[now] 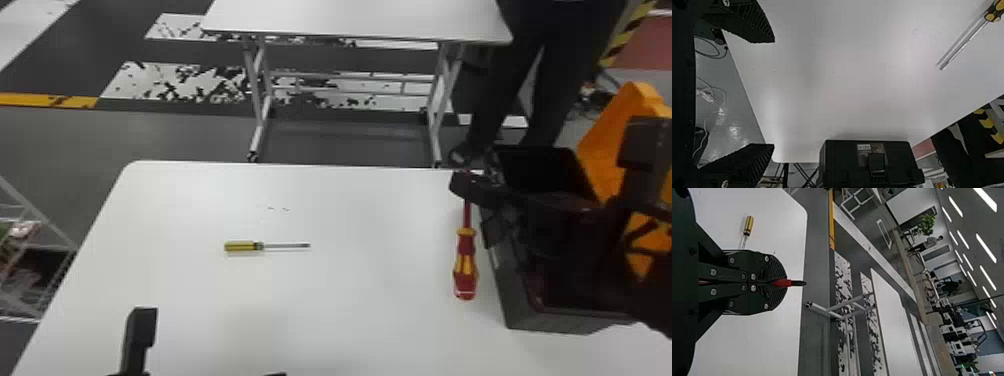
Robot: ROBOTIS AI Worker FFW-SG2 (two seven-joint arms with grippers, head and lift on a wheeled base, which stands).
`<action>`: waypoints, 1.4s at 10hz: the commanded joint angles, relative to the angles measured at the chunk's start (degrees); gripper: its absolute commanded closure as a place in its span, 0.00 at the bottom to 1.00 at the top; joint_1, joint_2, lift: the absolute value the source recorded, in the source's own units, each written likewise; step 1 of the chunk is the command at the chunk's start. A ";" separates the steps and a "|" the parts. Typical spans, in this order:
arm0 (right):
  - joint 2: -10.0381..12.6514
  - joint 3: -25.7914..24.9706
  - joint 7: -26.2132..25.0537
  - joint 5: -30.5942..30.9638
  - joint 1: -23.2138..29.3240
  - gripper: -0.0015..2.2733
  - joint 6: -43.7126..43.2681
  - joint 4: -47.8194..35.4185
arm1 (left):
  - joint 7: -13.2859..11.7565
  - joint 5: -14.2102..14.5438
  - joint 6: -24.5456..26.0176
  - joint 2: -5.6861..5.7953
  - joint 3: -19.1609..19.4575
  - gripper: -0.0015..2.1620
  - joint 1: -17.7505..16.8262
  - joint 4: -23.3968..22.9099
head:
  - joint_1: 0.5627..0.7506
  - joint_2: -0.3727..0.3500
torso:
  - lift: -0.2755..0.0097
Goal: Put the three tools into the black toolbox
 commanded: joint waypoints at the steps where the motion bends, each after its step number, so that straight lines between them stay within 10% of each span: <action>1: -2.34 -3.89 -0.39 -1.18 0.00 0.99 0.03 -0.33 | 1.02 -1.59 -3.56 -0.15 -1.08 0.03 0.88 1.03 | 0.70 0.42 | 0.79; 6: -10.69 -12.06 1.98 -0.92 -2.90 0.99 -0.14 5.29 | 0.23 -1.59 -4.97 -0.15 0.24 0.03 3.51 -1.08 | 0.70 0.18 | 0.79; 9: -7.08 -15.05 9.10 6.29 -3.16 0.99 -1.90 9.42 | -1.26 -1.59 -4.97 -0.09 -0.02 0.03 3.95 -2.14 | 0.70 0.08 | 0.79; 14: -7.79 -11.71 16.39 14.37 -2.64 0.99 -18.25 20.94 | -3.29 -1.51 -4.97 0.00 1.47 0.03 5.18 -3.98 | 0.70 0.03 | 0.79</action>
